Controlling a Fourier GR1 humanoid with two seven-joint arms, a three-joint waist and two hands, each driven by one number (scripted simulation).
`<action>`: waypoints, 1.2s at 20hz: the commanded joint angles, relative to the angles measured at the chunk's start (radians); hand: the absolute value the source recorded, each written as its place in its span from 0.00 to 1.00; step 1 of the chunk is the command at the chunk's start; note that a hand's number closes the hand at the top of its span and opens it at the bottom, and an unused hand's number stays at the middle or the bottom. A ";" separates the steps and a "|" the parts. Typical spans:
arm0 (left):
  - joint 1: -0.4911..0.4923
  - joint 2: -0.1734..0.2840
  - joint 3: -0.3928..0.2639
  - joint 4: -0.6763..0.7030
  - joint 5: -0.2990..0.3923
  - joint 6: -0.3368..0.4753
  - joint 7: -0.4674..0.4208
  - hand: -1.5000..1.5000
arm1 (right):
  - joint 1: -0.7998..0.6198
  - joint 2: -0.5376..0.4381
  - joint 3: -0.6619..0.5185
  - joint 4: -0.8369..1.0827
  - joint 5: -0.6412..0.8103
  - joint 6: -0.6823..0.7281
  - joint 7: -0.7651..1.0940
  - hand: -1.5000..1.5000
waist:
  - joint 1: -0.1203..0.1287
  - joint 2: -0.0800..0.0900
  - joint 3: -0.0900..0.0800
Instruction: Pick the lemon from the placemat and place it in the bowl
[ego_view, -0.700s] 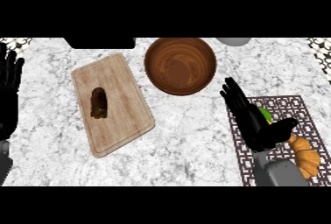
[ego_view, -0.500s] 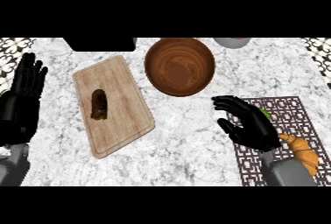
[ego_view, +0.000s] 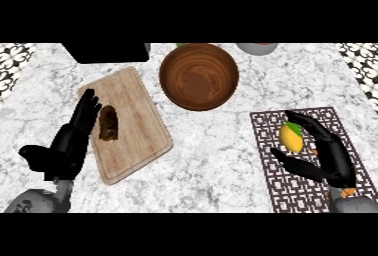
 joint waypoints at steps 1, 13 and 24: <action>-0.042 -0.055 -0.048 0.015 -0.038 0.026 0.046 0.50 | 0.076 0.031 -0.099 0.022 -0.054 -0.013 -0.246 0.00 | 0.017 -0.002 0.001; -0.072 -0.102 0.013 0.074 -0.075 -0.038 0.040 0.50 | 0.132 -0.180 -0.151 -0.324 0.107 -0.055 0.265 0.00 | 0.034 -0.004 -0.002; 0.001 -0.113 0.005 -0.030 -0.109 -0.044 0.076 0.50 | -0.016 -0.266 -0.068 -0.270 0.135 0.133 0.702 0.00 | 0.049 -0.005 -0.002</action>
